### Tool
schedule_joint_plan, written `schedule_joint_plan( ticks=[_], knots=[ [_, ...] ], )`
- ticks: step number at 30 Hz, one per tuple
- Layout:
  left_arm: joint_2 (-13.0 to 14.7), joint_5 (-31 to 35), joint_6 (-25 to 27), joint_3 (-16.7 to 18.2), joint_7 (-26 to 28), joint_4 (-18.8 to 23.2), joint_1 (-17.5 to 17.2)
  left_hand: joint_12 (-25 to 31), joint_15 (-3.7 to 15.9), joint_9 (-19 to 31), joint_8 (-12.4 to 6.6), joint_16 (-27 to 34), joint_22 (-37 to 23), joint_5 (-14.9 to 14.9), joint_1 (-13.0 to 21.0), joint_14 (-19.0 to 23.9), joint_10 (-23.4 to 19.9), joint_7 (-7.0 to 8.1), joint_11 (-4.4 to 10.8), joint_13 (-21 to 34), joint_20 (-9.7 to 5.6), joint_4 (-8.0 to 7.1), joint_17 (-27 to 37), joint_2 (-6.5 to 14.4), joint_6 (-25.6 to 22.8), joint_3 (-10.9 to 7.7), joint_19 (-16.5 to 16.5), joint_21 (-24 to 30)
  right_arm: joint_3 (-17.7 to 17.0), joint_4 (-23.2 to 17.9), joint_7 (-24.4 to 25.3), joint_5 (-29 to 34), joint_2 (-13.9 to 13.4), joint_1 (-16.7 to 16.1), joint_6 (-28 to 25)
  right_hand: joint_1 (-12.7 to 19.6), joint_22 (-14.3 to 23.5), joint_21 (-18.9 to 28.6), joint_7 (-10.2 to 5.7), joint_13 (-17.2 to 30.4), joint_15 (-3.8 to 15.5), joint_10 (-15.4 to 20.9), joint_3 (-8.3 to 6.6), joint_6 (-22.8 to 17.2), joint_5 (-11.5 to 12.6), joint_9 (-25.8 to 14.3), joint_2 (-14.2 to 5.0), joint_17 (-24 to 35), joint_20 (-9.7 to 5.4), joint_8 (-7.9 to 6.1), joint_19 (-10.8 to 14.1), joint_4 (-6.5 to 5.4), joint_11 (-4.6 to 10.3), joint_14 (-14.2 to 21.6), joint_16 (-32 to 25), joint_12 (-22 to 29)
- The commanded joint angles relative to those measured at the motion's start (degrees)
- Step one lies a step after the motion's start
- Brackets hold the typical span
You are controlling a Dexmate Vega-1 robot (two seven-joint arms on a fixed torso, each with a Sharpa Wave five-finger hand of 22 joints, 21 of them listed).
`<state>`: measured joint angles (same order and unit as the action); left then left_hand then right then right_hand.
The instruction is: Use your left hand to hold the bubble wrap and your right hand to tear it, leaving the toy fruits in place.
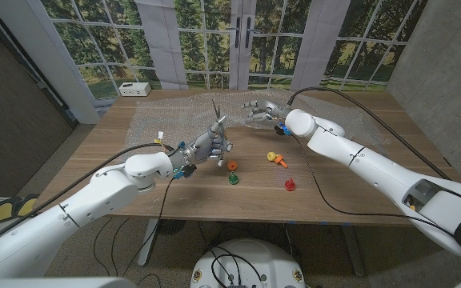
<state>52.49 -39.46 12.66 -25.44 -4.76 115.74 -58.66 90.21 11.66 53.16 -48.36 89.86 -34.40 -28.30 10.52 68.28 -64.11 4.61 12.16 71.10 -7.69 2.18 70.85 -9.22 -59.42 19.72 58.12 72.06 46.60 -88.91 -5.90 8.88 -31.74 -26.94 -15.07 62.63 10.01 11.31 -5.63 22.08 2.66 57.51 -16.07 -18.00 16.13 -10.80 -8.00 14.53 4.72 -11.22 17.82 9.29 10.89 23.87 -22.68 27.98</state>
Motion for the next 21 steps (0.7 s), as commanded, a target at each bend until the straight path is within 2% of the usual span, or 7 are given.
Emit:
schedule_joint_plan(
  ticks=[1,8,11,13,15,18,21],
  knots=[
    [0.42,-0.10,0.33,0.29,1.12,0.22,-0.11,0.20,-0.14,9.46,-20.38,0.09,-0.09,0.11,0.73,0.37,0.00,-0.11,-0.17,0.13,0.02,-0.39,0.02,0.04,-0.23,0.30,-0.20,0.27,-0.67,-4.17,3.47,1.39,-1.43,-1.63,-2.14,0.96,0.07,0.21,0.47,4.93,9.59,-0.53,-0.03,-0.13,0.71,-0.31,-0.15,0.49,0.02,0.15,0.22,-0.14,-0.14,0.37,-0.42,0.50],
    [0.92,0.06,0.37,0.84,1.80,0.41,-0.34,0.19,-0.14,8.64,-19.92,0.10,0.04,0.14,0.86,0.44,-0.01,-0.20,-0.17,0.13,0.00,-0.60,0.02,-0.01,-0.28,0.30,-0.07,0.32,-1.38,-5.09,3.91,0.79,-1.23,-1.94,-2.52,1.11,0.07,0.23,0.61,5.19,9.54,-0.61,0.06,-0.26,0.96,-0.32,-0.06,0.75,0.17,0.13,0.29,-0.13,-0.37,0.59,-0.62,0.83],
    [0.97,0.01,0.51,0.74,1.60,0.43,-0.24,0.18,-0.15,8.58,-20.00,0.09,0.35,0.15,0.94,0.40,-0.01,-0.17,-0.18,0.13,-0.08,-0.69,0.03,0.02,-0.51,0.28,-0.04,0.16,-1.64,-5.18,3.57,0.05,-1.10,-1.91,-2.59,1.18,0.08,0.26,0.68,5.28,9.34,-0.45,-0.06,-0.34,1.13,-0.32,0.02,0.66,0.31,0.11,0.37,-0.08,-0.43,0.89,-0.56,1.03],
    [0.97,-0.09,0.51,0.69,1.44,0.36,-0.26,0.19,-0.14,10.10,-20.81,0.08,0.04,0.16,0.96,0.36,0.01,-0.14,-0.17,0.14,-0.05,-0.76,0.02,0.02,-0.03,0.29,-0.14,0.35,-1.74,-5.04,3.37,-0.40,-0.96,-1.82,-2.61,1.22,0.08,0.26,0.79,5.33,9.37,-0.44,-0.15,-0.38,1.24,-0.32,0.01,0.61,0.33,0.10,0.38,-0.08,-0.66,0.95,-0.47,1.12],
    [1.02,0.03,0.47,0.62,1.36,0.34,-0.24,0.19,-0.14,8.67,-20.07,0.09,0.06,0.18,0.97,0.39,0.01,-0.13,-0.17,0.14,-0.06,-0.84,0.02,0.04,-0.51,0.29,-0.18,0.34,-1.59,-4.98,3.28,-0.45,-0.81,-1.66,-2.88,1.24,0.08,0.27,0.81,5.37,9.39,-0.40,-0.22,-0.37,1.33,-0.33,0.01,0.58,0.35,0.11,0.42,-0.08,-0.48,1.04,-0.43,1.20],
    [1.07,0.20,0.46,0.41,0.94,0.28,0.01,0.19,-0.14,9.02,-20.25,0.10,0.08,0.18,1.00,0.40,0.03,-0.17,-0.17,0.14,-0.08,-0.89,0.02,0.04,-0.35,0.29,-0.18,0.35,-1.31,-5.02,3.43,-0.33,-0.58,-1.54,-3.36,1.21,0.07,0.28,0.98,5.48,9.31,-0.32,-0.34,-0.39,1.58,-0.33,0.17,0.45,0.46,0.12,0.48,-0.08,-1.08,1.21,-0.21,1.41],
    [1.22,0.20,0.97,0.09,0.33,0.26,0.48,0.18,-0.13,9.64,-20.61,0.10,0.07,0.19,1.06,0.45,0.05,-0.09,-0.18,0.13,-0.09,-0.98,0.01,0.04,-0.17,0.29,-0.15,0.39,-1.17,-5.41,3.77,-0.18,-0.49,-1.63,-3.93,1.19,0.07,0.28,1.01,5.58,9.30,-0.27,-0.44,-0.58,1.81,-0.33,0.18,0.45,0.48,0.07,0.49,-0.13,-0.99,1.52,-0.19,1.60]
  ],
)
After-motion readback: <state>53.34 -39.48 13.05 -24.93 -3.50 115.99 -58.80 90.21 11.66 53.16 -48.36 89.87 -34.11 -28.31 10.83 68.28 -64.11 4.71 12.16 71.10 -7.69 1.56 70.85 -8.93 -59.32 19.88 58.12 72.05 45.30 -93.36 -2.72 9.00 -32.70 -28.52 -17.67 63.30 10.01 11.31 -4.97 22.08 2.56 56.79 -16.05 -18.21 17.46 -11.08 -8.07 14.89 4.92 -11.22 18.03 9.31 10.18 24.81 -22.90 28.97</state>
